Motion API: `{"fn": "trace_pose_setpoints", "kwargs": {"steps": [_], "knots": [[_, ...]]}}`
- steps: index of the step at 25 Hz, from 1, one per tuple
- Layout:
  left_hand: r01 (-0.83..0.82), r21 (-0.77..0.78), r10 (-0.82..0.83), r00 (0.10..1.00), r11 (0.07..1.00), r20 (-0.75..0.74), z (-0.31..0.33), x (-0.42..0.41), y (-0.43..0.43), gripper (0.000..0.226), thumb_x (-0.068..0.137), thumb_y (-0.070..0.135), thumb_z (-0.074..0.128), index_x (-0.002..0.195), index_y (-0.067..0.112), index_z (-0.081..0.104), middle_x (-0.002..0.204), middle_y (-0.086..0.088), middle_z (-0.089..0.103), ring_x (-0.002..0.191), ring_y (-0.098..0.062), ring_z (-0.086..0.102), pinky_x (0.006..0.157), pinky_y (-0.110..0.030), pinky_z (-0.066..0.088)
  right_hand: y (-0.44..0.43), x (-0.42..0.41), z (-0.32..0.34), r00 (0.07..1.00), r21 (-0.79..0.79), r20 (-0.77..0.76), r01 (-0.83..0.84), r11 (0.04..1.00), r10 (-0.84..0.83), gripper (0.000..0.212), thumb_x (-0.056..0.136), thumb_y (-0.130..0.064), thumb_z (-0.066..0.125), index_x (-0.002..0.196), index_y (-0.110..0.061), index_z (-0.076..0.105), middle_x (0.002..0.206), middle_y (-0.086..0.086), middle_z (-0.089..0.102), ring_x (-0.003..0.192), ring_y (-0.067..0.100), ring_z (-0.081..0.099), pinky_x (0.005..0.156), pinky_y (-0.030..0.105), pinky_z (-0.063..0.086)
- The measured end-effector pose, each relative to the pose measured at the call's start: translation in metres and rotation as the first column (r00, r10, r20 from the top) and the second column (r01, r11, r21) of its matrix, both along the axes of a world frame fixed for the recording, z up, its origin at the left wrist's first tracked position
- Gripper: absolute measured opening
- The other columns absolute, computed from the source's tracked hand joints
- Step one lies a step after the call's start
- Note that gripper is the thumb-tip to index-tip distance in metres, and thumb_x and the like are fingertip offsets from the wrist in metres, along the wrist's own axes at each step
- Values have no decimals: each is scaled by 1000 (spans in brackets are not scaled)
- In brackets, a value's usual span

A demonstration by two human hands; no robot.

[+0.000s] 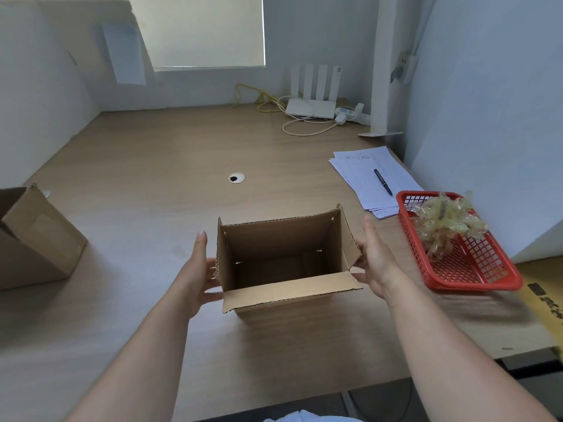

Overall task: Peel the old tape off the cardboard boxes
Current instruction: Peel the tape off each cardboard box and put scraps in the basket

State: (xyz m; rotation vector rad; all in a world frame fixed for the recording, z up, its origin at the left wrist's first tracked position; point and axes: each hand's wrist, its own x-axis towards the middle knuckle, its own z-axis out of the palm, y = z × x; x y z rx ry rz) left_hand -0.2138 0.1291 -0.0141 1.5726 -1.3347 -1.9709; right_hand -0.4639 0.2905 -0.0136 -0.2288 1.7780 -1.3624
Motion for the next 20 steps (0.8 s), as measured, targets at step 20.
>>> {"fn": "trace_pose_setpoints", "kwargs": {"steps": [20], "knots": [[24, -47, -28, 995, 999, -95, -38, -4, 18, 46, 88, 67, 42, 112, 30, 58, 100, 10, 69, 101, -8, 59, 77, -34, 48, 10, 10, -51, 999, -141, -49, 13, 990, -20, 29, 91, -32, 59, 109, -11, 66, 94, 1, 73, 89, 15, 66, 74, 26, 51]]}}
